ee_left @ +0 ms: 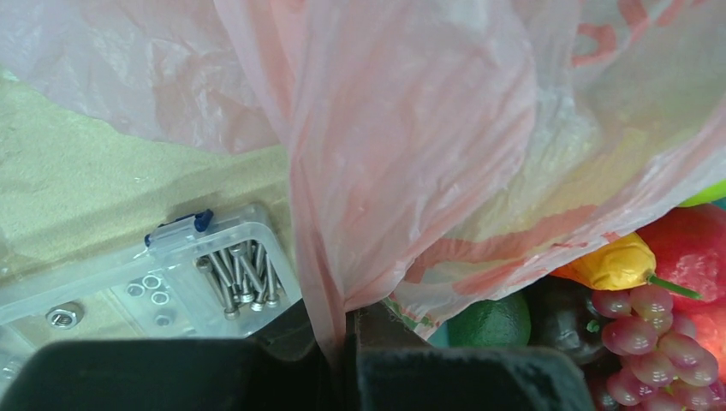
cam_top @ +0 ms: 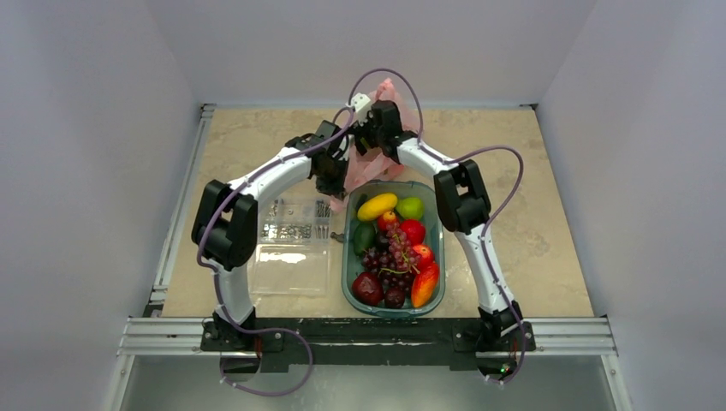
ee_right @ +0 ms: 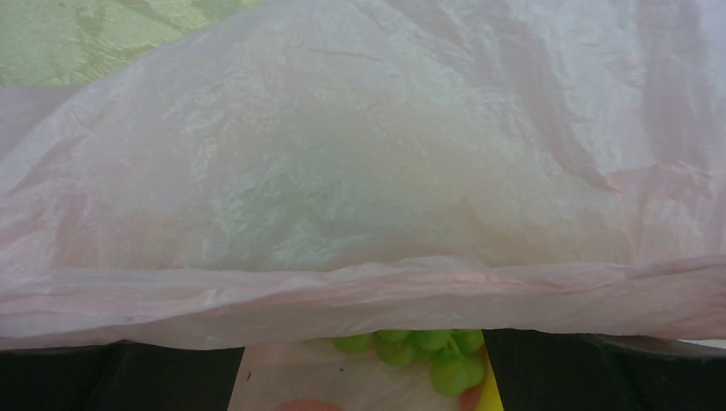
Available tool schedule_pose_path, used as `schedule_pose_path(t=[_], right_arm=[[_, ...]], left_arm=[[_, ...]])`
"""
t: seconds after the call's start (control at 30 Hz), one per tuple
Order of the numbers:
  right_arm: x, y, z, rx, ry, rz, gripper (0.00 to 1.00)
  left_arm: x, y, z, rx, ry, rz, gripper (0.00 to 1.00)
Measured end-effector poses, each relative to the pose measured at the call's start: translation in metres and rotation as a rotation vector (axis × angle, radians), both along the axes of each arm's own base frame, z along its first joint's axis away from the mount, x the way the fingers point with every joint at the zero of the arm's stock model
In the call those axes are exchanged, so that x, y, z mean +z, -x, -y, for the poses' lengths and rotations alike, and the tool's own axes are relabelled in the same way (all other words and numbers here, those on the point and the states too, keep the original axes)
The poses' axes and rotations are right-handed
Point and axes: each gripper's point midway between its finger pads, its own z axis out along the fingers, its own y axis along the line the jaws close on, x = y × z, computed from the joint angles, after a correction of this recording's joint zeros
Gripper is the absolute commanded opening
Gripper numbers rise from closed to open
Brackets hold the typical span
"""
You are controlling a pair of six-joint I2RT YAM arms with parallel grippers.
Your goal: Take the fake fruits out of the plastic bag
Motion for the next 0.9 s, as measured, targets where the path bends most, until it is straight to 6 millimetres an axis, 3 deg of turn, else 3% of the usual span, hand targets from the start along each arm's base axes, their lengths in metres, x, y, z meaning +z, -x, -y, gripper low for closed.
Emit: schedule_pose_path(t=[0.13,0.27,0.53,0.67,0.9], right_arm=[[-0.018,-0.006,-0.001,0.017,0.039,-0.002,0.66],[-0.031,-0.025,-0.001,-0.003,0.082,0.035,0.43],[-0.027,-0.031,0.005,-0.042,0.093,0.059,0.00],[-0.023,-0.022,0.007,-0.055,0.066,0.036,0.00],[-0.004,0.021,0.018,-0.091,-0.026,-0.061,0.00]], left_arm=[[0.001,0.003,0.005,-0.014,0.029,-0.015,0.00],[0.002,0.005,0.008,-0.021,0.042,-0.022,0.00],[0.002,0.006,0.009,-0.024,0.047,-0.025,0.00],[0.002,0.005,0.006,-0.020,0.035,-0.024,0.00],[0.003,0.004,0.005,-0.015,0.027,-0.019,0.00]])
